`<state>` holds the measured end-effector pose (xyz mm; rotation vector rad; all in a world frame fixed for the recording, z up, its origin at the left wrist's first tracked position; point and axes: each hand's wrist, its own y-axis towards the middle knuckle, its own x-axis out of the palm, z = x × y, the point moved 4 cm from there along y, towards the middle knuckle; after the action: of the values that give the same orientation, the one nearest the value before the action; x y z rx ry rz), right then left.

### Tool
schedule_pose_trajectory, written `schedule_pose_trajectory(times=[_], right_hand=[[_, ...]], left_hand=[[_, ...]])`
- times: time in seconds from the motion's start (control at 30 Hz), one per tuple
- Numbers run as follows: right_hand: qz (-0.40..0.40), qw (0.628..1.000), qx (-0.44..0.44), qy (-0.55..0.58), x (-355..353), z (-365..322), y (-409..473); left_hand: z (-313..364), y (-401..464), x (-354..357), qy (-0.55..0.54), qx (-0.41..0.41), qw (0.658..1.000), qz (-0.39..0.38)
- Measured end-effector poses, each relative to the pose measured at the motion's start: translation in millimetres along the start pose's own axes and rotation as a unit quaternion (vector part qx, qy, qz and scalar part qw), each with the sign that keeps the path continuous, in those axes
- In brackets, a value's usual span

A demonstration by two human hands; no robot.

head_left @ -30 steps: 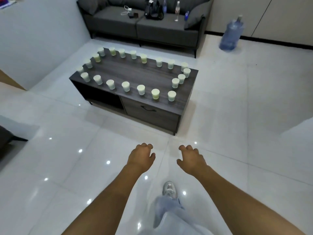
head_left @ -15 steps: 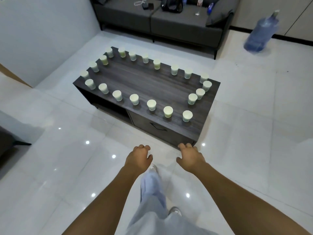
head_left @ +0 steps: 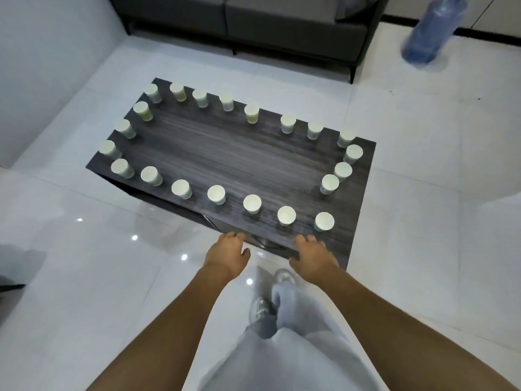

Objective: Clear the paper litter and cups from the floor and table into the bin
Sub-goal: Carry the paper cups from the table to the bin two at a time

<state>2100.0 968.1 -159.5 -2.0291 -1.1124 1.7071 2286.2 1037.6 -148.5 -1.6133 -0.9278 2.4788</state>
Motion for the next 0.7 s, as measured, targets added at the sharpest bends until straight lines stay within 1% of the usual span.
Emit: schedule_pose_trajectory(times=[0.17,0.37,0.5,0.7], right_hand=[[-0.037,0.999,0.019,-0.012,-19,8,53],[-0.054,0.998,0.02,-0.009,-39,11,114],[-0.062,0.998,0.022,-0.017,-36,13,152],[-0.064,0.996,0.06,0.009,-17,15,203]], left_hand=[[1,53,-13,-0.002,-0.005,1.0,-0.013],[8,112,-18,-0.013,-0.022,0.999,-0.043],[5,151,-11,-0.022,-0.038,0.998,-0.054],[-7,207,14,0.019,-0.024,0.997,-0.067]])
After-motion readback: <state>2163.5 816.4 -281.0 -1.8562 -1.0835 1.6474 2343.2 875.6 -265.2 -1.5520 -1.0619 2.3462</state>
